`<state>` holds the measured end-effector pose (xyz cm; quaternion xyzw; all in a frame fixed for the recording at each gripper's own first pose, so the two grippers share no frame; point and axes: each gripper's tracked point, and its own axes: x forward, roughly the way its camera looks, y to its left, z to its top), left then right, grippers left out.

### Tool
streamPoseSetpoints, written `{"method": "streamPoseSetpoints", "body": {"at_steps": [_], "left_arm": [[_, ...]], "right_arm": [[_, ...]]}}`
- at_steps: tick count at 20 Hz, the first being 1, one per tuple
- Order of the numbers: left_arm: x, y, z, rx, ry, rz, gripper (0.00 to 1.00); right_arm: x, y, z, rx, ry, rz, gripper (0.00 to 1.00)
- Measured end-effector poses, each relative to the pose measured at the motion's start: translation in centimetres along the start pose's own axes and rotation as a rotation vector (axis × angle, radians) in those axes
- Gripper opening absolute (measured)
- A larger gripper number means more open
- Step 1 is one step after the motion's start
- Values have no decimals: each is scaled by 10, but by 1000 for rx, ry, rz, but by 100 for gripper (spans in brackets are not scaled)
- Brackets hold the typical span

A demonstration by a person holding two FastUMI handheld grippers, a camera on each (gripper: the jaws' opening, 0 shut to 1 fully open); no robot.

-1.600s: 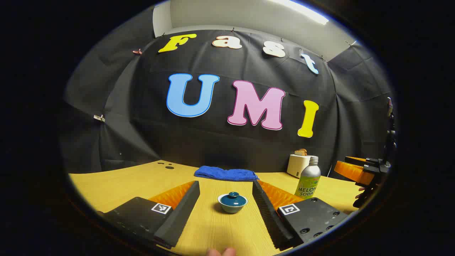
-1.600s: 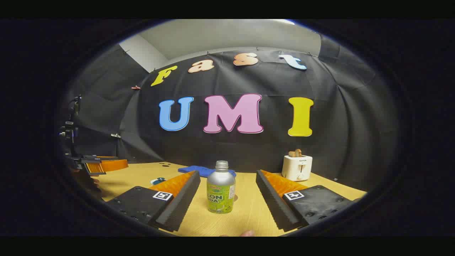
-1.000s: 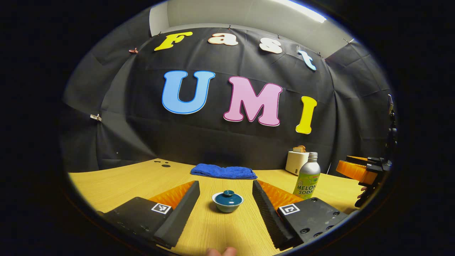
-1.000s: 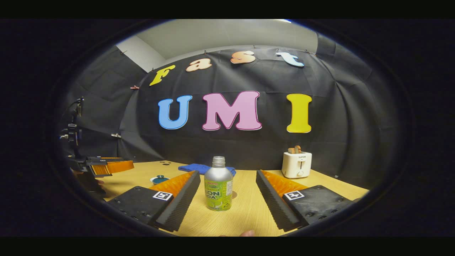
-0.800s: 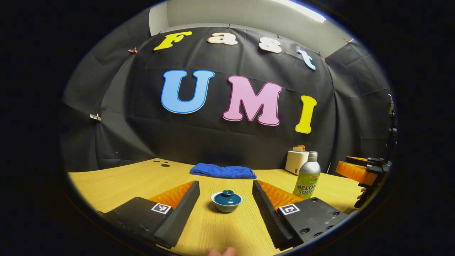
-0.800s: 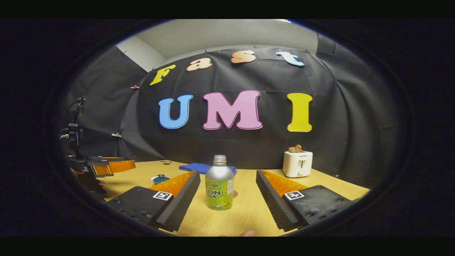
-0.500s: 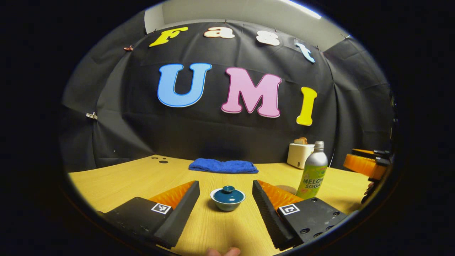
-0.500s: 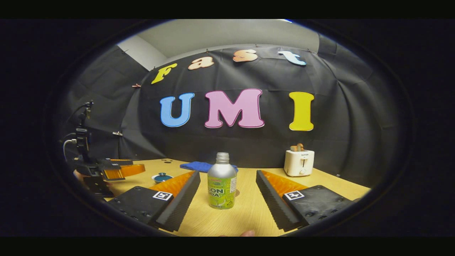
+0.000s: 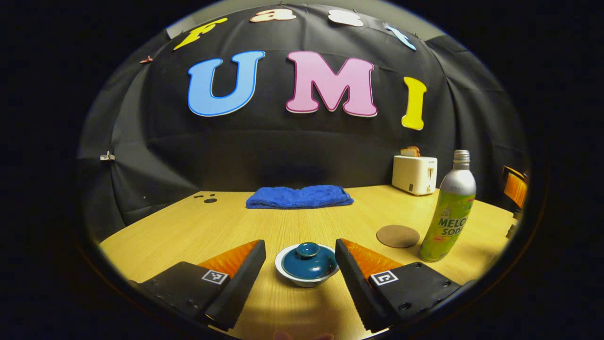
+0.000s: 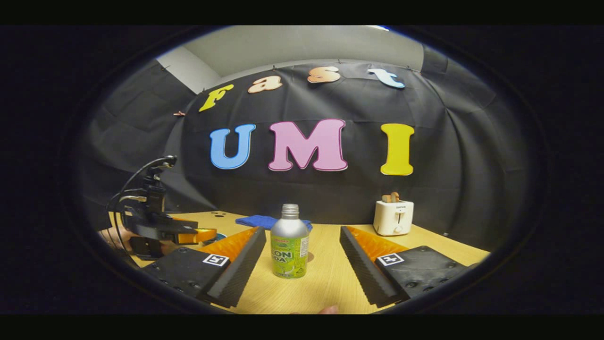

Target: Open the teacup lid with one hand, grasp the water bottle and pour water into the teacup with the other hand; after pouring, place the water bottle on the coaster and then close the teacup lid.

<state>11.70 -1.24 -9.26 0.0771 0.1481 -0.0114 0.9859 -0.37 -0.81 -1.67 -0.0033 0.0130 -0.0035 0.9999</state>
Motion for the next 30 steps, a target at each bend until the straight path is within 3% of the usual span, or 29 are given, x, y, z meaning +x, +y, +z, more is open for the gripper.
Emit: {"method": "streamPoseSetpoints", "body": {"at_steps": [4,6,7,12,14,15,24,30], "left_arm": [[13,-3,-2,0,41,-11,92],[14,-4,-2,-24,45,-10,83],[15,-4,-3,-35,47,-9,75],[18,-9,-4,-35,58,-14,63],[20,-8,-3,-34,55,-5,50],[21,-8,-3,-39,55,-5,35],[12,-5,17,-115,-26,-36,31],[-36,11,49,-193,-157,-47,31]], "right_arm": [[-2,-5,1,10,3,-5,96],[-3,-9,3,12,-1,-10,98],[-4,-10,4,14,-5,-13,98],[-5,-14,8,20,-13,-19,96],[-6,-14,9,22,-13,-19,96],[-6,-14,9,22,-14,-19,98],[-4,-15,5,27,-5,-18,98],[3,3,-14,46,48,32,98]]}}
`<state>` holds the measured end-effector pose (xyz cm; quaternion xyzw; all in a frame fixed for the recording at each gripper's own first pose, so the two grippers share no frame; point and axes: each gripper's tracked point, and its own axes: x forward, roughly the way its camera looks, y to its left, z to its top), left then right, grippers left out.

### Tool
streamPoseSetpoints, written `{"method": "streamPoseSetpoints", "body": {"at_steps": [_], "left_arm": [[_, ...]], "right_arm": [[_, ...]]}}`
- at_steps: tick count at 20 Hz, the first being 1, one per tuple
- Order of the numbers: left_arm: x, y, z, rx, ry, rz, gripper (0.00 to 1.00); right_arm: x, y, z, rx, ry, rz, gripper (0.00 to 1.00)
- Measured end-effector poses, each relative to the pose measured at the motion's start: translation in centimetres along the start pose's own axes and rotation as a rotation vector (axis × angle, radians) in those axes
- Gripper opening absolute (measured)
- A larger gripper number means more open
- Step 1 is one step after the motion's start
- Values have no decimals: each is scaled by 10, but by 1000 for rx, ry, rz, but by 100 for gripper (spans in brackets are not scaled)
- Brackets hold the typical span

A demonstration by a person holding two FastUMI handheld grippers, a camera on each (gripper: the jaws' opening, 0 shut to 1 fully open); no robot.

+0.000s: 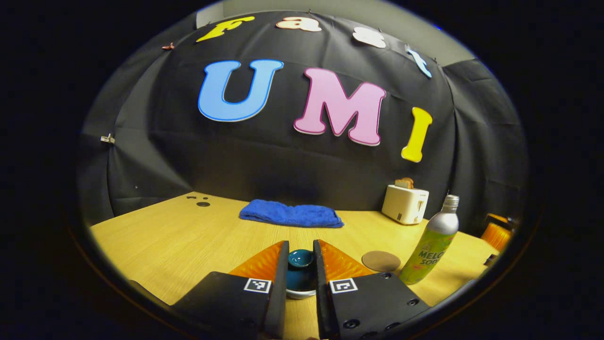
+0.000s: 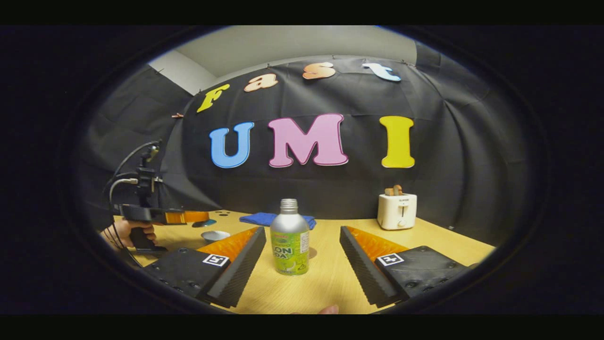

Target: Open the teacup lid with one hand, grasp the water bottle and pour water into the teacup with the other hand; after pouring, place the water bottle on the coaster and then close the teacup lid.

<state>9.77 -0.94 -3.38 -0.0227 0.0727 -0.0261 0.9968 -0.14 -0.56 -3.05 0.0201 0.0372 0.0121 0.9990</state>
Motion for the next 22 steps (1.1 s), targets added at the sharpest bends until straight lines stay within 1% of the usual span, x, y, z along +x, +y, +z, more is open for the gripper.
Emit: {"method": "streamPoseSetpoints", "body": {"at_steps": [4,5,6,7,9,10,14,15,17,19,20,21,22], "left_arm": [[-37,21,18,-49,-69,19,31],[-42,26,24,-56,-84,21,34],[-46,27,25,-55,-76,14,31],[-51,28,29,-51,-83,12,31],[-55,34,34,-49,-88,9,31],[-56,35,36,-59,-87,2,31],[-56,32,34,-77,-82,-12,31],[-56,32,35,-74,-82,-14,31],[-57,32,36,-74,-84,-14,31],[-57,33,36,-84,-85,-17,31],[-57,33,36,-90,-85,-18,31],[-57,34,37,-92,-85,-17,31],[-58,35,37,-90,-87,-14,31]], "right_arm": [[18,12,-23,-16,66,13,98],[24,15,-29,-24,82,9,96],[28,14,-31,-30,89,-5,98],[33,12,-34,-32,98,-21,98],[49,14,-52,-26,158,-41,98],[57,15,-54,-42,172,-49,98],[71,21,-70,-46,237,-49,98],[74,19,-71,-52,238,-58,99],[76,18,-73,-58,245,-64,98],[77,17,-76,-63,255,-74,95],[77,16,-74,-58,253,-74,90],[80,16,-76,-52,257,-70,83],[80,17,-76,-45,253,-64,79]]}}
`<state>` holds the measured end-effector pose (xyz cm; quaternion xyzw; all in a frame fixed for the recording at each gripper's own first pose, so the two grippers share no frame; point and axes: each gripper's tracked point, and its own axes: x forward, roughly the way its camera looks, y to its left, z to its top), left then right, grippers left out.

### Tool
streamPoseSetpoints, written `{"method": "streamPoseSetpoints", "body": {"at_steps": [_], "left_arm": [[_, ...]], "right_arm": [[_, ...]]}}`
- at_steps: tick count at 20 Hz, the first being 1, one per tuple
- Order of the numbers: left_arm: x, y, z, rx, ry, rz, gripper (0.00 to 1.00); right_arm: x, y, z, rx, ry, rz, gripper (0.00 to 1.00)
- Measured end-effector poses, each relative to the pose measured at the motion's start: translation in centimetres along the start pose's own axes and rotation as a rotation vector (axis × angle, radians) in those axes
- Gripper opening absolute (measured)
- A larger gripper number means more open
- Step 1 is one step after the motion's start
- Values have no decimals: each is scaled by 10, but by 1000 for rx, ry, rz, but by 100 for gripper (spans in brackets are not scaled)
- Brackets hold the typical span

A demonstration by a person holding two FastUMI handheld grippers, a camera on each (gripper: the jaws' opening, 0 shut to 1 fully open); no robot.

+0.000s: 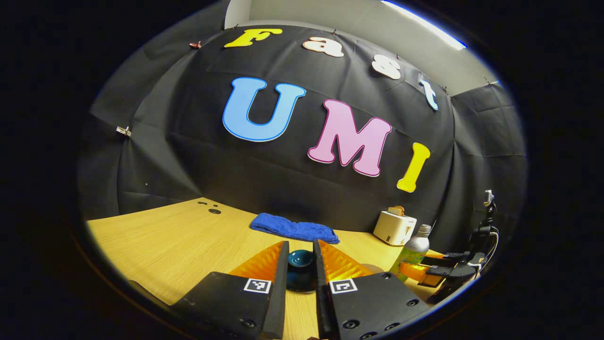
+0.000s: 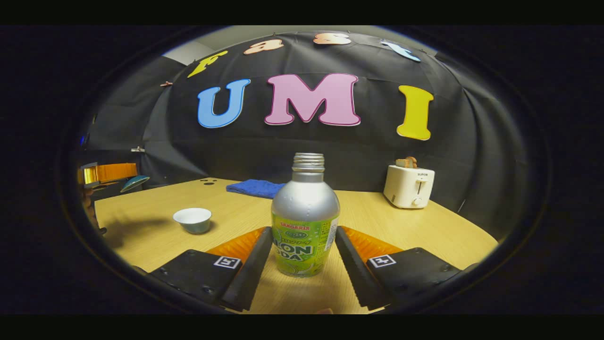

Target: Open the teacup lid with one hand, grasp the water bottle and pour water into the teacup with the other hand; after pouring, place the water bottle on the coaster and then close the teacup lid.

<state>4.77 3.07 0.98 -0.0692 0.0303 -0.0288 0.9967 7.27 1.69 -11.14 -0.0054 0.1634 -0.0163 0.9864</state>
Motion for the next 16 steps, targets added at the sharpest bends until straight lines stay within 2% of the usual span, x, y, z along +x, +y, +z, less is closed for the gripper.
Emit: {"method": "streamPoseSetpoints", "body": {"at_steps": [1,4,6,10,13,16], "left_arm": [[0,1,1,3,-1,3,31],[0,5,2,-3,-3,8,31],[0,9,1,-2,1,17,31],[-1,20,5,-5,-2,33,31],[-1,33,5,-18,2,57,31],[-3,45,9,-29,-3,73,30]], "right_arm": [[0,1,2,2,-8,5,81],[-1,0,18,-46,-60,-13,80],[3,-2,26,-178,-70,-46,80],[12,8,48,-525,-99,-93,80],[19,25,55,-755,-131,-92,80],[23,41,52,-915,-151,-89,80]]}}
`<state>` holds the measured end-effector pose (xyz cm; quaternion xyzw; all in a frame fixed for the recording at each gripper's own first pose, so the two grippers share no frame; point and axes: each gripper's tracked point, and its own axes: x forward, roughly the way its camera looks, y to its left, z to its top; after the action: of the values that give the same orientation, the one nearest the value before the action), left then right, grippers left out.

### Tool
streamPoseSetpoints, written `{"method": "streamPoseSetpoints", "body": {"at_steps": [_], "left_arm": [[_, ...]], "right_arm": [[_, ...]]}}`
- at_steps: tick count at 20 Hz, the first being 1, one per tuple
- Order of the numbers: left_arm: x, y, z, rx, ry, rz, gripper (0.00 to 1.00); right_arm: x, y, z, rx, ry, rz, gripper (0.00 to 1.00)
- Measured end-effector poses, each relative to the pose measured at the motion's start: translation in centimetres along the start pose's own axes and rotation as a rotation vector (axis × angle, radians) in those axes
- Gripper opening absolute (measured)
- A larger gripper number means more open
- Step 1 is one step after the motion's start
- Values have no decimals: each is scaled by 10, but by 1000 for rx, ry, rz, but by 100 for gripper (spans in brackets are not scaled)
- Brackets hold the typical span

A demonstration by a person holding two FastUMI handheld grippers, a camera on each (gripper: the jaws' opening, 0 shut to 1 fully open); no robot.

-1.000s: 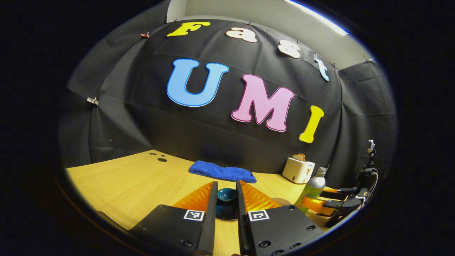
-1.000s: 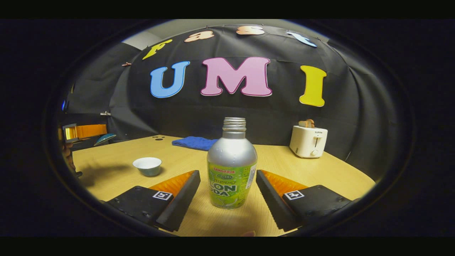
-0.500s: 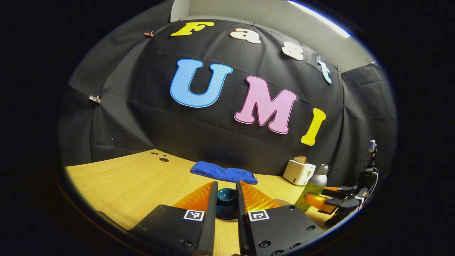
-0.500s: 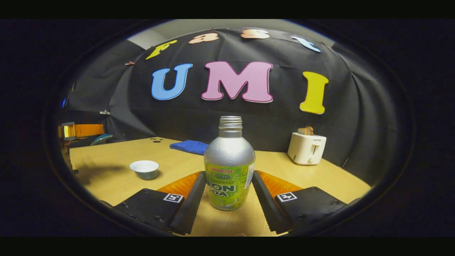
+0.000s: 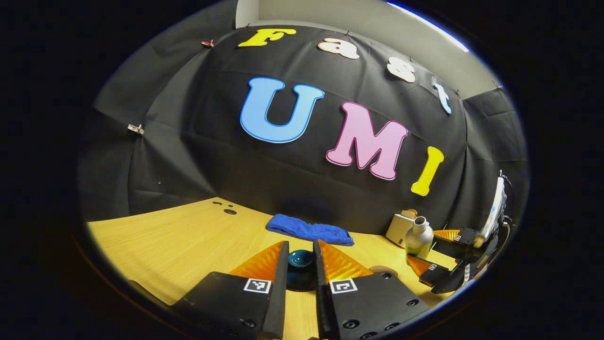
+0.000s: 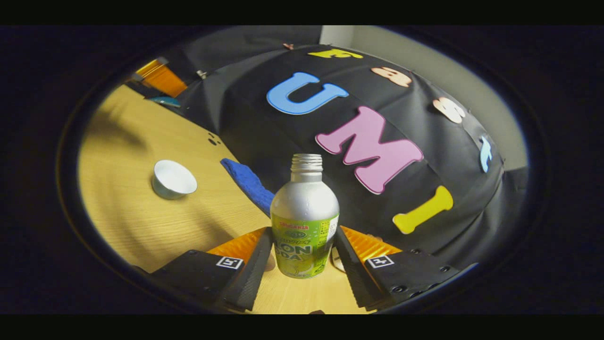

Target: Open the teacup lid with one hand, grasp the water bottle and pour water into the teacup with the other hand; after pouring, place the water bottle on the coaster and then close the teacup lid.

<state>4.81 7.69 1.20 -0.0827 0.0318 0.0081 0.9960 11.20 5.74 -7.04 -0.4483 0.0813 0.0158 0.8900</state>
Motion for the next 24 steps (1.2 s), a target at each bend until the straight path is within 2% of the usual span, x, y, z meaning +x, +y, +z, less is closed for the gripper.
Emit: {"method": "streamPoseSetpoints", "body": {"at_steps": [9,17,21,22,24], "left_arm": [[1,13,1,-31,3,11,31],[2,18,0,-38,12,16,31],[2,17,0,-43,11,13,31],[2,17,0,-44,11,14,31],[2,17,0,-45,11,13,31]], "right_arm": [[17,30,18,-427,-54,5,78],[19,48,26,-658,-78,41,78],[27,53,20,-703,-57,71,78],[29,53,20,-720,-55,74,82],[31,54,17,-748,-51,85,78]]}}
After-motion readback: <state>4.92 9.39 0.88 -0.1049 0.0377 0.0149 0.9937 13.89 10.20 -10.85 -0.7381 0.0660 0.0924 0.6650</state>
